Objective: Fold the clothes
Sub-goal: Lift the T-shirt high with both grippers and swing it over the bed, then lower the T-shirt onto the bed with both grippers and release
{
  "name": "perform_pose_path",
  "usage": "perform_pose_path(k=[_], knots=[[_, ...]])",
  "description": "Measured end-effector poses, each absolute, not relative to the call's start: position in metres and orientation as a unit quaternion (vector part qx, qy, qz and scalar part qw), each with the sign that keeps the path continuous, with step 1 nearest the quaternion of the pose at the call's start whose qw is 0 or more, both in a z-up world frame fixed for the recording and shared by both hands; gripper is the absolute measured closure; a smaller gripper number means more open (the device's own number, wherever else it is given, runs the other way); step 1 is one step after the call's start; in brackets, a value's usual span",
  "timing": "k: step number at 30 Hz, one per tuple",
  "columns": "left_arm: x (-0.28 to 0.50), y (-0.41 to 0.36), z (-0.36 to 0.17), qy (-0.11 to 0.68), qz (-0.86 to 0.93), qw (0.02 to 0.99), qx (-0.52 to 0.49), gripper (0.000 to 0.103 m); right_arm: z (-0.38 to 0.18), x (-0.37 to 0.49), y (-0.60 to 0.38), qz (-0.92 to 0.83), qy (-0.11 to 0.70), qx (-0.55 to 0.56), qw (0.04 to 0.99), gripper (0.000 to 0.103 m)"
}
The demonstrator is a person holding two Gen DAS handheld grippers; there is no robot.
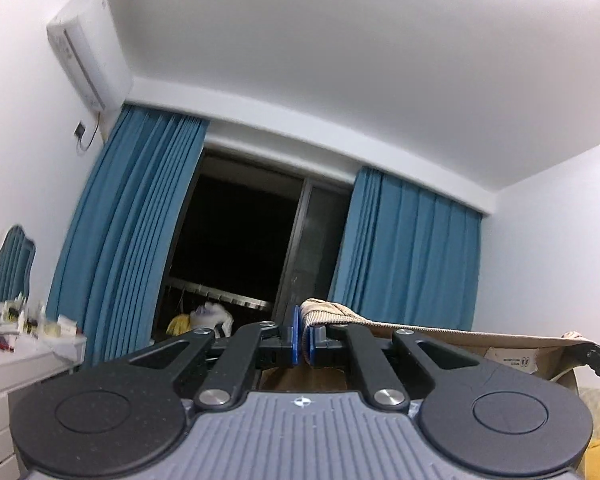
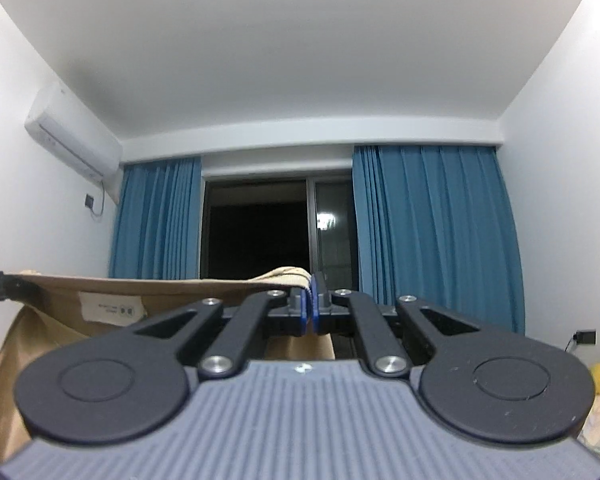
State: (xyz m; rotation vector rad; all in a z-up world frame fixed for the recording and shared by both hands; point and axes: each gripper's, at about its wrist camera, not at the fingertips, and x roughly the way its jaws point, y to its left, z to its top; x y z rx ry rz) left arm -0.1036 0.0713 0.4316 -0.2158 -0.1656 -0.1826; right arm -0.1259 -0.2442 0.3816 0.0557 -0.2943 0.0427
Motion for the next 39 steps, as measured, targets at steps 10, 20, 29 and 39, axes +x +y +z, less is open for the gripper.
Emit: perform_pose_path(k=[10,20,29,39], knots=[[0.128,0.069,0.281,0.015,-0.055,0.991,-0.121,0.097,0.284,0.076,-0.22,0.004,-0.025,0.023,0.999,0.098],[0.451,0.032,0.017,0.161,-0.017,0.983,-0.089,0.097,0.068,0.37,-0.243,-0.019,0.125,0.029,0.992,0.098],[0.623,0.028,-0.175,0.34,-0.032,0.939,-0.046,0.097,-0.114,0.542,-0.266,0.031,0.33,0.096,0.939,0.097],[0.605,0.049,-0.151,0.388,-0.086,0.917,-0.026,0.024,-0.109,0.538,-0.276,0.073,0.385,0.122,0.912,0.019]])
